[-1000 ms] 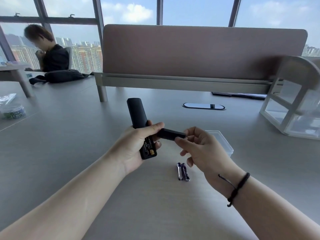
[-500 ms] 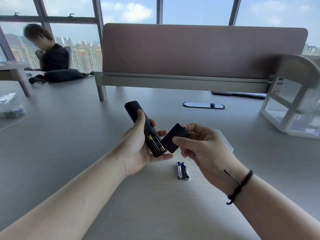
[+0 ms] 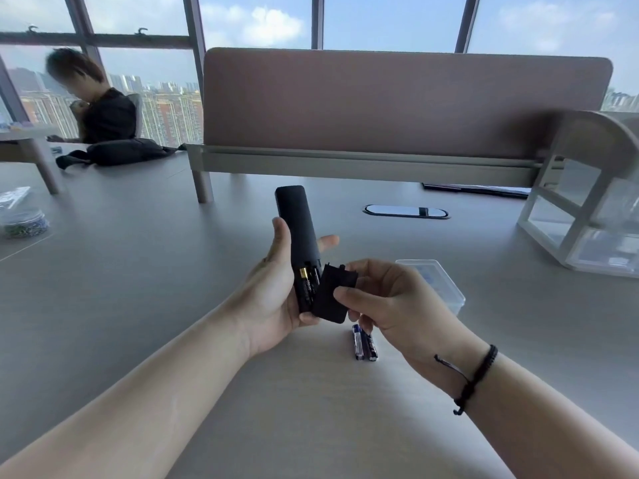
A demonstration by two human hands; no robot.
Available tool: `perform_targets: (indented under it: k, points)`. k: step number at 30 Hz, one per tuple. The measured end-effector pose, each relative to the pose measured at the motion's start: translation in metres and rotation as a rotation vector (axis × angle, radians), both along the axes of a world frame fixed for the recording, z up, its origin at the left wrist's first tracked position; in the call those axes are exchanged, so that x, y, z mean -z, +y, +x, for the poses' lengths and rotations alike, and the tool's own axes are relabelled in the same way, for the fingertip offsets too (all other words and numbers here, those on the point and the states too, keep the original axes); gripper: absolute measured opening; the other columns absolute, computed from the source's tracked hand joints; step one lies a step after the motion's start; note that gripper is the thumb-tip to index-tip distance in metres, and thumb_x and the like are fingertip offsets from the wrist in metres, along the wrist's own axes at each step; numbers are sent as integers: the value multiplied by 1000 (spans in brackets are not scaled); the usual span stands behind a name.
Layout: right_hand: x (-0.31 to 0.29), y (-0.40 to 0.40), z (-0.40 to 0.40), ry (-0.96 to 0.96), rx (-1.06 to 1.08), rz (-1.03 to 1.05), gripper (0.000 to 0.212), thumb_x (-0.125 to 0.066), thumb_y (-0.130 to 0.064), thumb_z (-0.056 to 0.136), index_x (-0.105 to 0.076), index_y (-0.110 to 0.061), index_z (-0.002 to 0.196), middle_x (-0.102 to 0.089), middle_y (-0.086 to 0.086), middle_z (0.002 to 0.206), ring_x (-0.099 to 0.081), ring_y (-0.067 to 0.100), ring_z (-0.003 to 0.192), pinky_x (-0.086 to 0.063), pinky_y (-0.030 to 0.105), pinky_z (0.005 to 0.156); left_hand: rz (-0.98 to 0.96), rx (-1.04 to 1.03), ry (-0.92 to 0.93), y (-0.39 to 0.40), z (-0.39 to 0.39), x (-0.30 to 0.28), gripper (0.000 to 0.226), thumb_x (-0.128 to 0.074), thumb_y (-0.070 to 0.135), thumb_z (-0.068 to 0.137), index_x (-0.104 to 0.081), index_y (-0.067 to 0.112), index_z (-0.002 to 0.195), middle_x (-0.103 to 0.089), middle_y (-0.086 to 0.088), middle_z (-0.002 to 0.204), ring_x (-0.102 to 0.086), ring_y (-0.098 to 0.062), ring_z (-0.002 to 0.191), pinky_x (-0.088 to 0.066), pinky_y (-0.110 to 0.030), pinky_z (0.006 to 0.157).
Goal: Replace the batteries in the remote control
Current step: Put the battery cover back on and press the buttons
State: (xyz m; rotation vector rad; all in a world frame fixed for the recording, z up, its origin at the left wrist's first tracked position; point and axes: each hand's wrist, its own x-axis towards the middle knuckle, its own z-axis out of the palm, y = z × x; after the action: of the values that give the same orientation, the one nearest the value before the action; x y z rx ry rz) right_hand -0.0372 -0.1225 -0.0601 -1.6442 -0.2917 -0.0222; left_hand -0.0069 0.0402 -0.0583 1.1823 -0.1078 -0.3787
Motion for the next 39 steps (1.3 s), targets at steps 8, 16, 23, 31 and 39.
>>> perform_targets:
  k: [8,16,23,31,39]
  points:
    - [-1,-3,4,10,147,30,15,-79,-5,77,-68,-15,82,-62,-6,48,-45,8,39,-36,25,49,29,-4,-7,-4,2,4,48,-46,55,95,-70,23,122,-69,-16,116,-50,-33,99,-36,-40,69]
    - [-4,-6,5,10,251,86,22,-82,-8,74,-68,-15,89,-71,0,59,-46,9,39,-38,20,44,-15,87,-19,-4,-1,2,38,-59,46,88,-73,16,107,-68,-8,102,-64,-23,84,-50,-32,61]
    - [-7,-6,3,-1,252,120,15,-80,-3,76,-70,-10,85,-70,1,57,-49,12,42,-46,24,40,-68,123,10,-6,-2,1,48,-57,47,88,-70,9,115,-66,-13,115,-65,-33,101,-57,-46,86]
    - [-7,-4,0,-111,280,-52,17,-82,-6,75,-75,-20,82,-68,-7,62,-57,6,38,-48,19,41,-117,177,-4,-6,-6,1,56,-63,38,89,-58,1,131,-61,-23,133,-60,-40,121,-43,-63,103]
    - [-3,-7,2,-128,297,-185,17,-84,-22,71,-72,-19,83,-67,3,64,-58,13,48,-51,30,42,-30,163,-114,-8,-10,2,31,-51,7,95,-60,3,125,-70,-20,117,-70,-34,102,-54,-56,93]
